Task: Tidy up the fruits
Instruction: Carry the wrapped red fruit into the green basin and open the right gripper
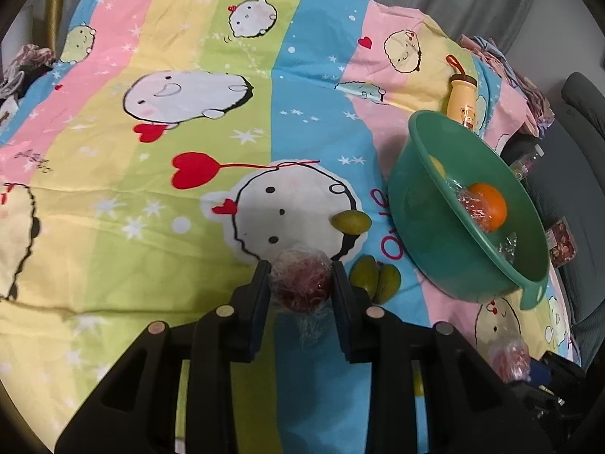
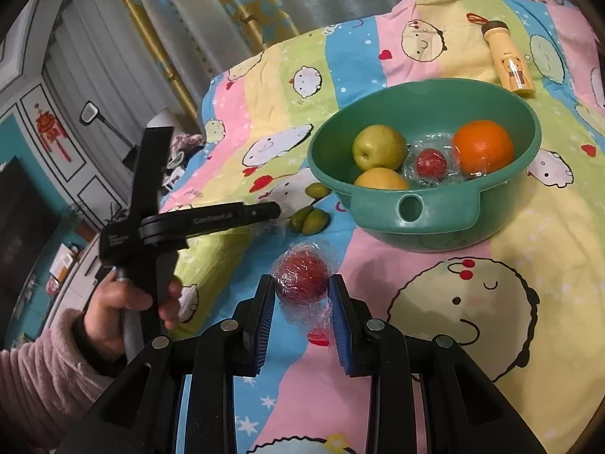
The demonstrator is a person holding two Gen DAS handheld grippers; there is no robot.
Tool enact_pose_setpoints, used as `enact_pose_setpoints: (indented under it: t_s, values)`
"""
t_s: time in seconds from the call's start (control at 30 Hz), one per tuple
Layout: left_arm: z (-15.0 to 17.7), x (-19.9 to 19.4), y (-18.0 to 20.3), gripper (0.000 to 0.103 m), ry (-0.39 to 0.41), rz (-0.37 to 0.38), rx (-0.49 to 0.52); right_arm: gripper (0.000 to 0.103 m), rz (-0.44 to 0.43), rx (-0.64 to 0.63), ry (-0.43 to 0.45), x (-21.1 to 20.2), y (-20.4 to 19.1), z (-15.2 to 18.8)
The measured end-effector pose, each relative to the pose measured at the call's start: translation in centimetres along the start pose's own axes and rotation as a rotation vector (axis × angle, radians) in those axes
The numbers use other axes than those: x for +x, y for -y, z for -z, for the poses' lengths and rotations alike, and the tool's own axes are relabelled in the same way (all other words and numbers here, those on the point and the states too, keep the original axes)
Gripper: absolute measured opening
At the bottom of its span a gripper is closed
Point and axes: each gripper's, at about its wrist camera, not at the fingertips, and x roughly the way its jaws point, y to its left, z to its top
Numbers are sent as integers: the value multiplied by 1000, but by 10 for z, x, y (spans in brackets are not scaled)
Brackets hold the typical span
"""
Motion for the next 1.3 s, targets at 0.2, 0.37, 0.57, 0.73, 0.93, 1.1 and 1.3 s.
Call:
enact_pose_setpoints:
  t_s: [0.2,0.37,0.57,0.73,0.93,1.1,1.3]
  values:
    - [7,-28,11,30,26,-12,30,31,-11,-14,15,-7,-8,-3]
    - [13,-51,24,30,47,-11,59,31,-17,-30,35,-16,-16,-5]
    - [16,-74,38,30,67,-9,75,31,-17,-46,61,-31,-23,-8]
    - [18,-92,49,31,90,0,85,31,-12,-54,90,-45,-27,-11]
    - [17,-105,63,31,112,4,111,31,-11,-54,117,-57,-26,-14]
    - [15,-109,74,31,123,5,138,31,-8,-49,141,-67,-23,-14]
    - [13,-109,89,31,121,15,168,31,-7,-33,168,-75,-15,-12]
